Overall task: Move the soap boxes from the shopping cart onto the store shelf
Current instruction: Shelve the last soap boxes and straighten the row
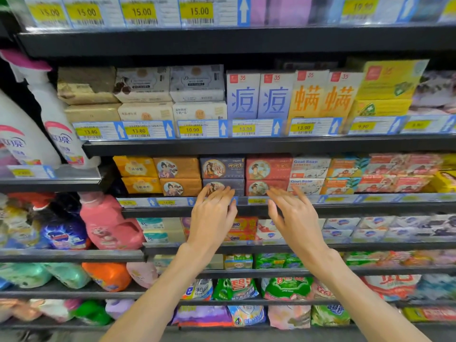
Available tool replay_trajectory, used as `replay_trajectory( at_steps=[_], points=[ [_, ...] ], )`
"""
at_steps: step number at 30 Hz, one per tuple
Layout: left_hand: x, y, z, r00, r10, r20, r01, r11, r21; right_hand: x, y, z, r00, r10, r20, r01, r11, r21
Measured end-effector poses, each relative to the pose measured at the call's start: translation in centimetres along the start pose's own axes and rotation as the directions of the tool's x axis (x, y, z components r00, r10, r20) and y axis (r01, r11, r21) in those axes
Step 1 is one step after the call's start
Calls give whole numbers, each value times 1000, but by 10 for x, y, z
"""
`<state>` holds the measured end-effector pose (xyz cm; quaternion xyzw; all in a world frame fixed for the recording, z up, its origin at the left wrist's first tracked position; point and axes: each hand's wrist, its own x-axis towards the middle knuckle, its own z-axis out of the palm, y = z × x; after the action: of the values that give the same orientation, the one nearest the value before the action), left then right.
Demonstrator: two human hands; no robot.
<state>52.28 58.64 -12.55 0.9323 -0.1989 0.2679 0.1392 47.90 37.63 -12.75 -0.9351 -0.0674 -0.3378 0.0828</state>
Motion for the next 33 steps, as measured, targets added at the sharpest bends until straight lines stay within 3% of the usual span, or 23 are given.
replay_trajectory(
  at_steps=[7,16,22,27,33],
  points=[
    [9,-8,-12,991,43,-126,-51,997,-66,0,-10,-1,998,-13,-55,17,996,83],
    [13,-8,-12,993,49,-103,-55,997,-59,1,-23,2,999,-14,-34,19,990,140],
    [17,-26,-35,958,15,-288,-47,993,-107,30,-37,3,983,-88,-159,115,978,171],
    [35,-42,-40,947,9,-321,-11,1000,-6,68,-49,2,976,-113,-188,129,989,76],
    [45,-52,-28,959,4,-284,21,996,86,88,-49,8,996,-14,-86,12,1000,-28]
  ],
)
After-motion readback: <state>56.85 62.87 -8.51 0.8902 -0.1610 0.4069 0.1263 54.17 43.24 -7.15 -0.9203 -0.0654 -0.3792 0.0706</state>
